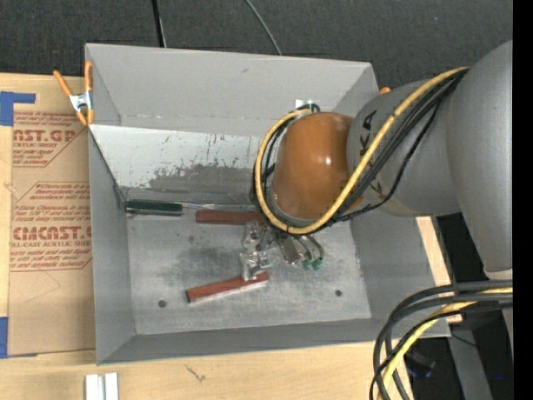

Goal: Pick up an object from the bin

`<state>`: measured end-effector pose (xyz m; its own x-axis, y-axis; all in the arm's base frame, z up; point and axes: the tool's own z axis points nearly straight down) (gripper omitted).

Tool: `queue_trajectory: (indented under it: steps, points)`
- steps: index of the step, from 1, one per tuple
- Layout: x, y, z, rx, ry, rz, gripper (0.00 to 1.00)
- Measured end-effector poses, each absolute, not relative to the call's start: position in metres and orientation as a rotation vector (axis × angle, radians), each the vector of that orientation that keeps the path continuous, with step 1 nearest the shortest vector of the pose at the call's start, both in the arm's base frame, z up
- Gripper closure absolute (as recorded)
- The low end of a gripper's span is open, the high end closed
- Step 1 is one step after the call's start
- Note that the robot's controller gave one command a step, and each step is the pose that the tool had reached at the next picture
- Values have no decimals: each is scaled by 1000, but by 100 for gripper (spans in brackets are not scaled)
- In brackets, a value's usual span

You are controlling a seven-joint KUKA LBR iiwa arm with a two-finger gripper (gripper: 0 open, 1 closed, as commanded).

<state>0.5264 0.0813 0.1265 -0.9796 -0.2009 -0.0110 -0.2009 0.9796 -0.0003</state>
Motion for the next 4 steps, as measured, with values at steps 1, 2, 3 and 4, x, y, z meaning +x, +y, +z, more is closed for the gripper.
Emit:
queue_trajectory:
  steps: [1,2,3,4]
  points:
    - [510,69,197,-348,3126,0,0]
    - [500,60,265,-371,3123,0,0]
    - [506,61,240,-361,3107,1,0]
    - [495,72,179,-190,3131,2,0]
